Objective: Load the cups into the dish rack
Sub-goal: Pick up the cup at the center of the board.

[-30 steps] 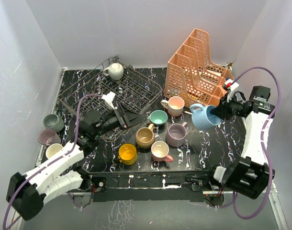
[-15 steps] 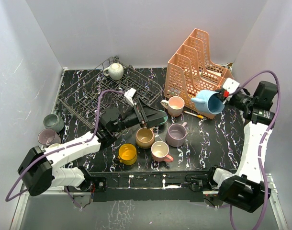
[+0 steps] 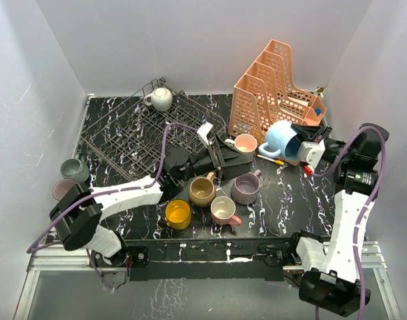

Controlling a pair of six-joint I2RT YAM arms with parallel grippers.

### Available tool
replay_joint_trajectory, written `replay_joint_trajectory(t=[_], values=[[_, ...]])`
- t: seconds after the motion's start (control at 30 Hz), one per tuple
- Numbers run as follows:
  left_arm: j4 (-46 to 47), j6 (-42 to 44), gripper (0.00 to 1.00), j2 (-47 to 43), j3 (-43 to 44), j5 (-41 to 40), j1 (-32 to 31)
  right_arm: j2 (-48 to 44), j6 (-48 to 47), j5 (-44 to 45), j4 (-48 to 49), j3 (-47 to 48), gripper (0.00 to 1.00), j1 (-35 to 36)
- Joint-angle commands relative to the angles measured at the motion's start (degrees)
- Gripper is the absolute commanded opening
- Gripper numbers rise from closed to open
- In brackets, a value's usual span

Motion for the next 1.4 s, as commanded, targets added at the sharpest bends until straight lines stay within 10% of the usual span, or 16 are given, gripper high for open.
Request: replay_joint_trajectory(t=[0.0, 0.93, 1.23, 1.37], values=[[4.92, -0.53, 0.96, 3.13, 5.64, -0.87, -1.67, -3.22, -5.1, -4.85, 6.14, 0.04, 0.08, 0.42], [12.43, -8.11, 0.59, 17.99, 17.34, -0.08, -6.11, -8.85, -12.89, -10.39, -0.68, -3.38, 0.08, 0.53], [17.12, -8.82, 0.02, 19.12, 18.2, 0.28, -6.27, -9.11, -16.81, -10.47, -5.09, -3.21, 0.08, 0.53], [20.71, -8.91, 0.0, 18.43, 17.12, 0.39, -6.27, -9.29, -18.47, -10.67, -7.01, -3.42, 0.08, 0.53]])
